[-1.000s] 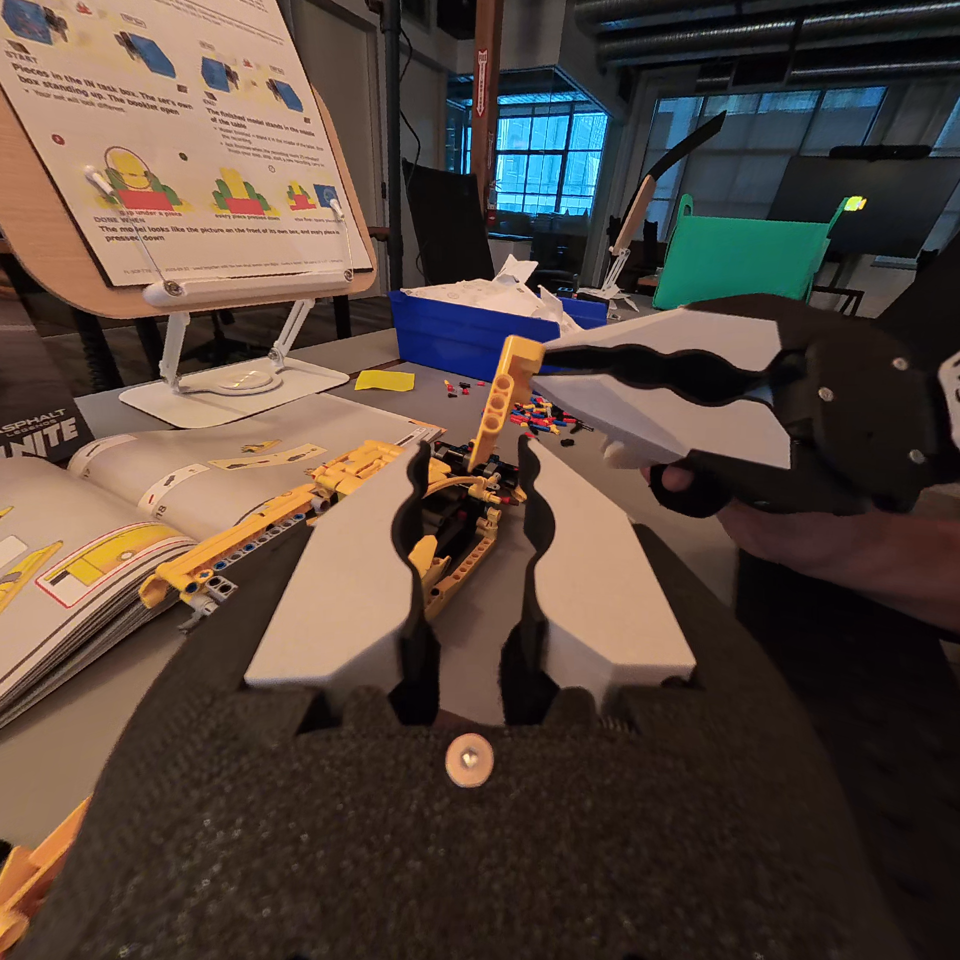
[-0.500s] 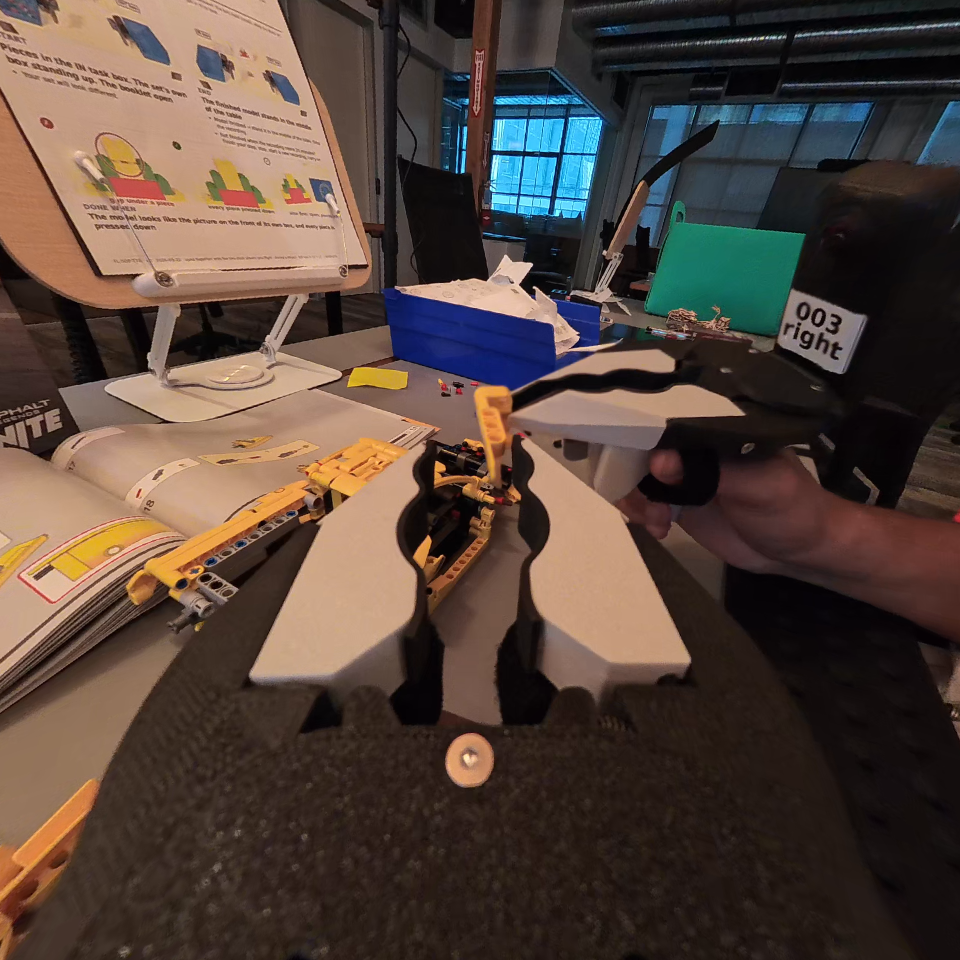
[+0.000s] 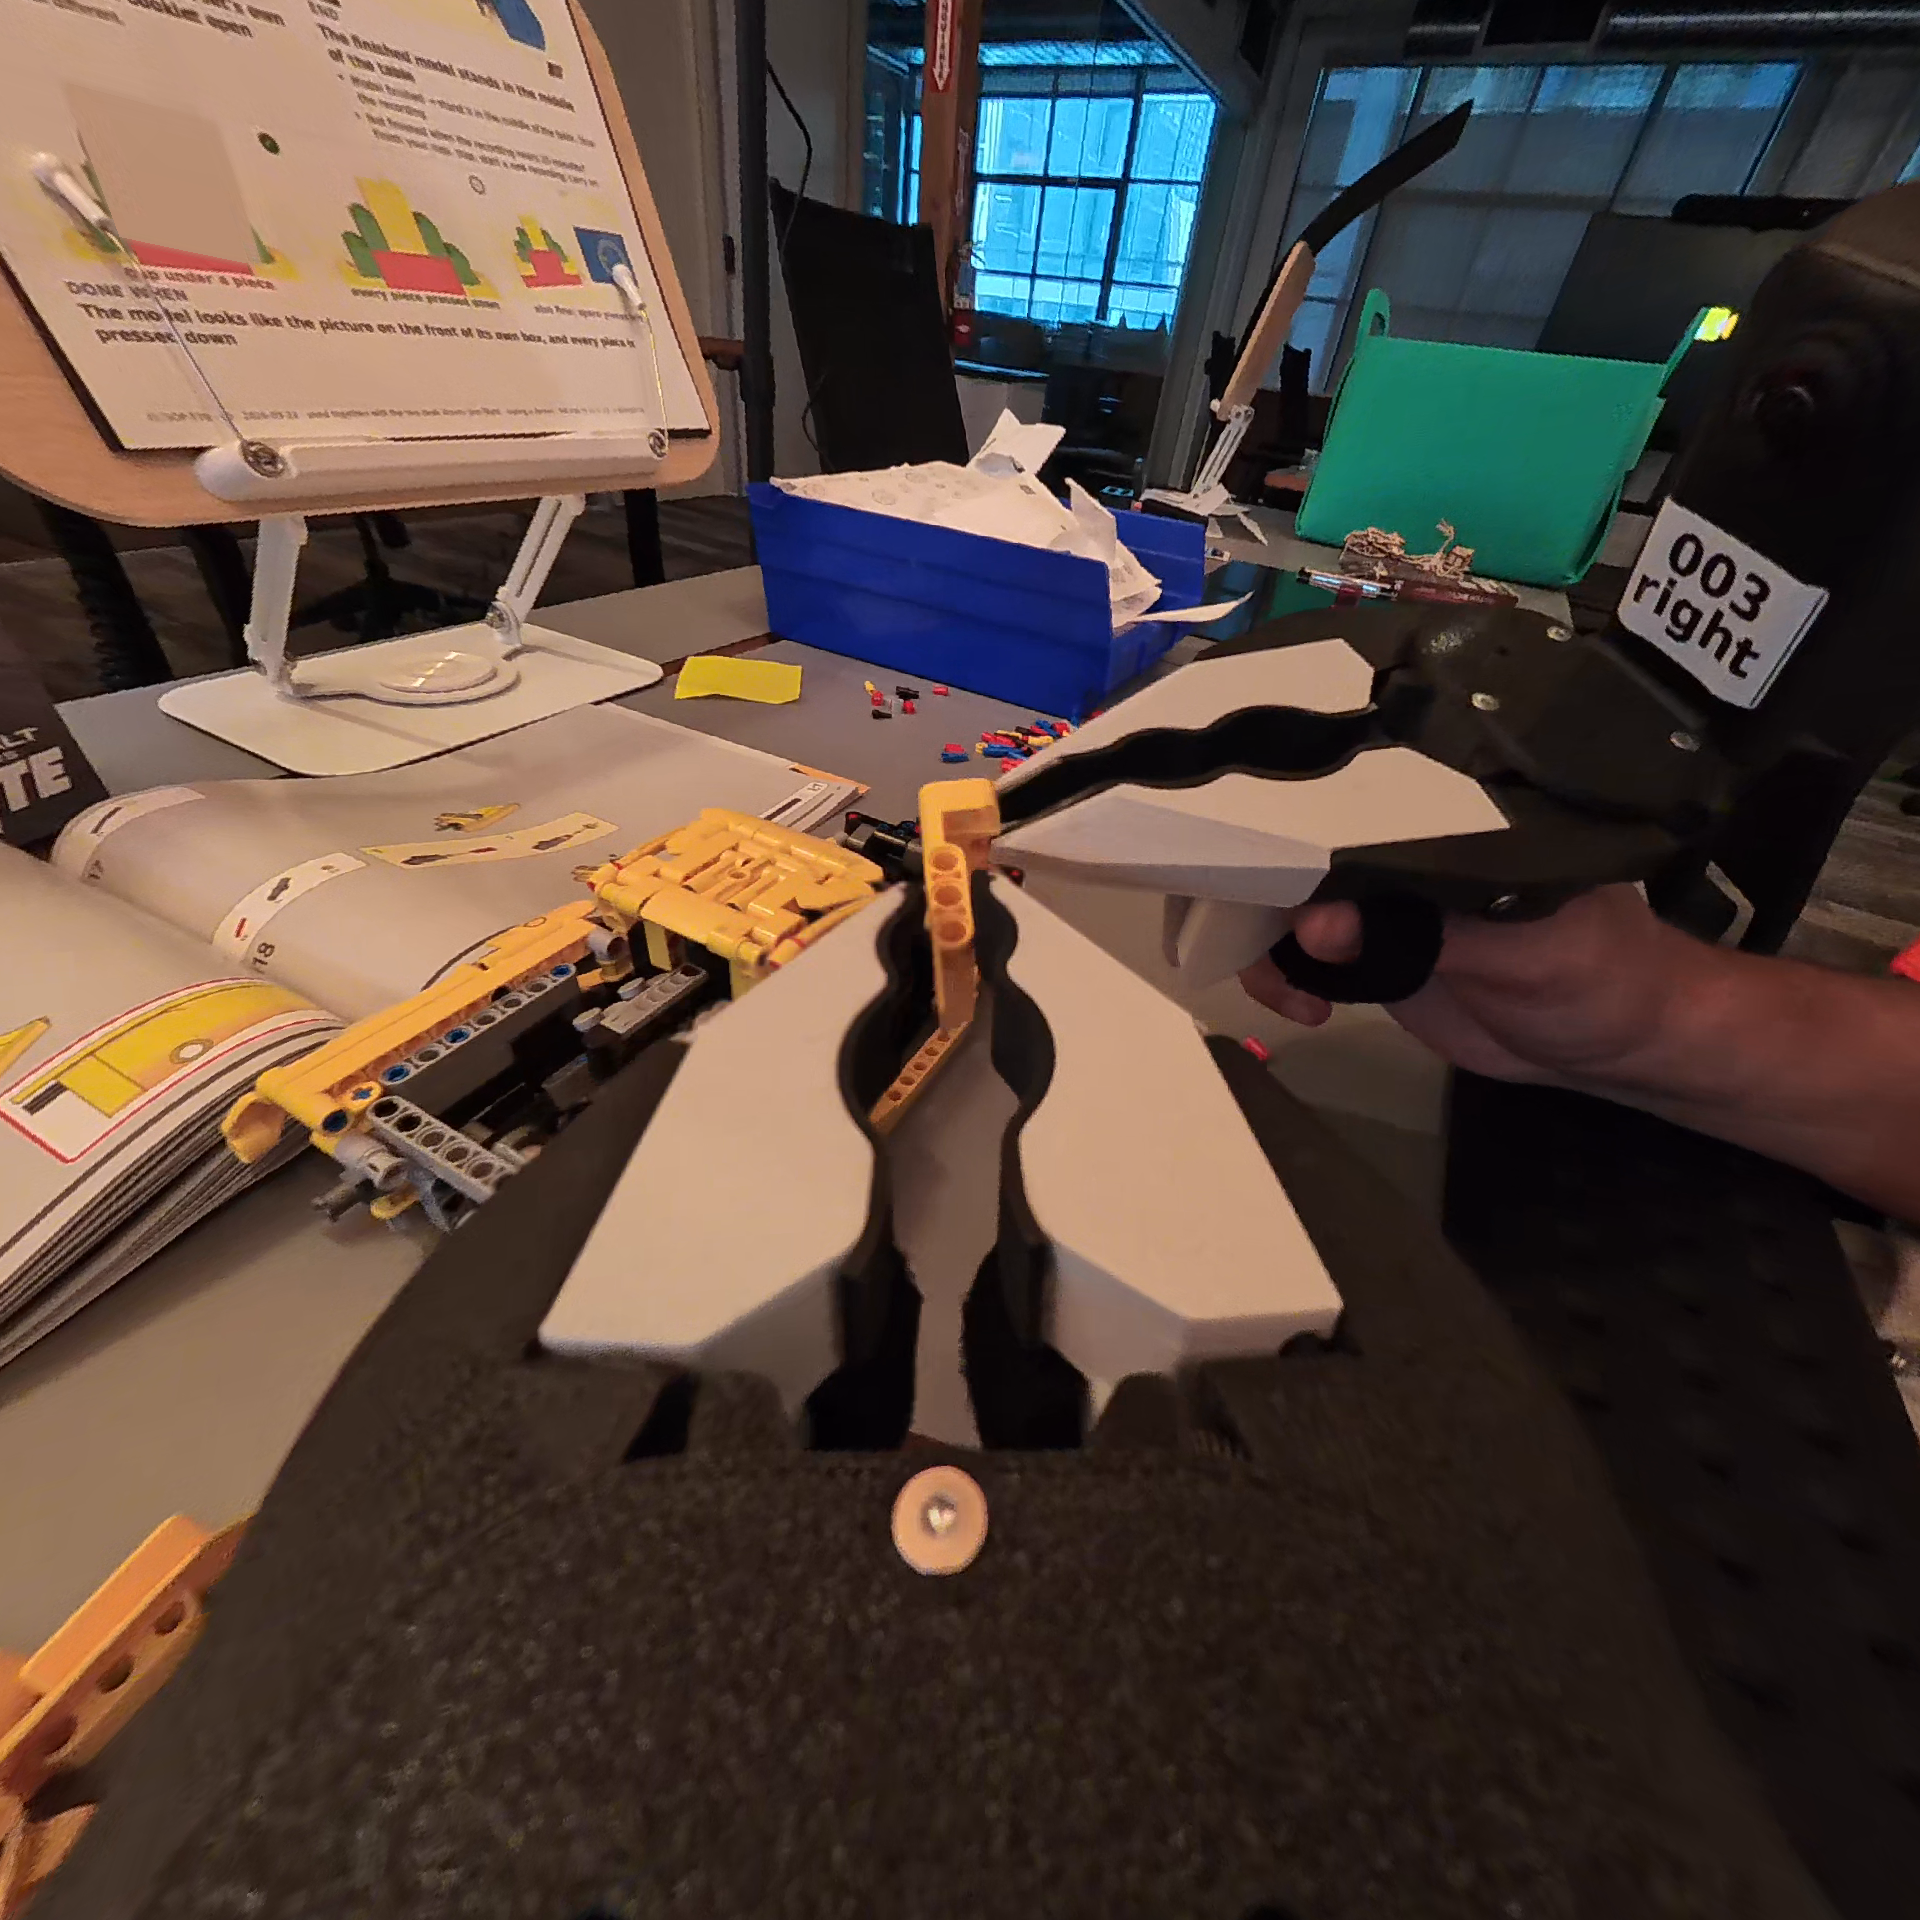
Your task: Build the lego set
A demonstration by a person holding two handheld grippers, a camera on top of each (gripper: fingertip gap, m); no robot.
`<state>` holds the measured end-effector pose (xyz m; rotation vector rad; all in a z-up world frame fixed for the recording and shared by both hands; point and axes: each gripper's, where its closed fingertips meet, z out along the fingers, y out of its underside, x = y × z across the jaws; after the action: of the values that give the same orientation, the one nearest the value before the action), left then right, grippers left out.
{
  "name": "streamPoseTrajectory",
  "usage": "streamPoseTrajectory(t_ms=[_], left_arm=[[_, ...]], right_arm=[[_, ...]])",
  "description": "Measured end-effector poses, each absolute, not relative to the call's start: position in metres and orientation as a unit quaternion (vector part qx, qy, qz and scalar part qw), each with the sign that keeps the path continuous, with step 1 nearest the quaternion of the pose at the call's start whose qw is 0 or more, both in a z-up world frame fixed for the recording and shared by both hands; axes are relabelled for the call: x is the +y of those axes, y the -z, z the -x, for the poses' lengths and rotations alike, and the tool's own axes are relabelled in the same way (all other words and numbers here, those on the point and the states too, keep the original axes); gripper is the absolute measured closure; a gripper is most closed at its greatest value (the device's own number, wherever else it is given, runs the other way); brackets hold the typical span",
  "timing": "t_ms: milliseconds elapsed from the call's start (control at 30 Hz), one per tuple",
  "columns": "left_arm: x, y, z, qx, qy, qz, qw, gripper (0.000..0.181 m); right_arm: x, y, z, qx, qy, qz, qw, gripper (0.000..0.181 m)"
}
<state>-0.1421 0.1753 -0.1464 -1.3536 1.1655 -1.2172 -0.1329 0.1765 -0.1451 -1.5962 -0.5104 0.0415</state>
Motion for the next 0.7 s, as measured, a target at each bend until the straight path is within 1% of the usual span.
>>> streamPoseTrajectory(t_ms=[67, 167, 233, 267, 300, 333, 400, 433, 500, 567, 633, 700], left_arm=[[0.174, 0.151, 0.141, 0.486, 0.488, 0.556, 0.466, 0.174], [0.172, 0.153, 0.139, 0.496, 0.479, 0.552, 0.470, 0.170], [0.165, 0.147, 0.140, 0.493, 0.502, 0.537, 0.466, 0.162], [0.158, 0.141, 0.142, 0.482, 0.539, 0.526, 0.447, 0.156], [0.149, 0.135, 0.144, 0.469, 0.587, 0.516, 0.410, 0.150], [0.139, 0.129, 0.147, 0.457, 0.638, 0.506, 0.359, 0.148], [0.118, 0.111, 0.158, 0.432, 0.732, 0.462, 0.252, 0.148], [0.110, 0.102, 0.163, 0.423, 0.764, 0.438, 0.215, 0.148], [0.103, 0.095, 0.168, 0.420, 0.783, 0.413, 0.198, 0.148], [0.102, 0.095, 0.167, 0.432, 0.770, 0.410, 0.230, 0.147], [0.098, 0.090, 0.170, 0.443, 0.763, 0.390, 0.265, 0.146], [0.092, 0.082, 0.176, 0.445, 0.773, 0.365, 0.267, 0.146]], right_arm=[[0.177, 0.145, 0.129, -0.219, -0.010, 0.711, 0.668, 0.176], [0.178, 0.146, 0.125, -0.208, -0.024, 0.715, 0.667, 0.177], [0.177, 0.144, 0.123, -0.200, -0.053, 0.716, 0.667, 0.176], [0.174, 0.141, 0.123, -0.202, -0.081, 0.714, 0.666, 0.176], [0.171, 0.138, 0.124, -0.214, -0.118, 0.709, 0.661, 0.176], [0.165, 0.136, 0.127, -0.237, -0.168, 0.702, 0.650, 0.176], [0.145, 0.125, 0.132, -0.272, -0.304, 0.670, 0.620, 0.176], [0.134, 0.116, 0.134, -0.283, -0.374, 0.649, 0.598, 0.176], [0.109, 0.101, 0.141, -0.316, -0.498, 0.598, 0.543, 0.177], [0.092, 0.095, 0.148, -0.332, -0.592, 0.571, 0.462, 0.176], [0.079, 0.093, 0.154, -0.321, -0.685, 0.550, 0.354, 0.176], [0.073, 0.092, 0.159, -0.310, -0.746, 0.516, 0.285, 0.176]])
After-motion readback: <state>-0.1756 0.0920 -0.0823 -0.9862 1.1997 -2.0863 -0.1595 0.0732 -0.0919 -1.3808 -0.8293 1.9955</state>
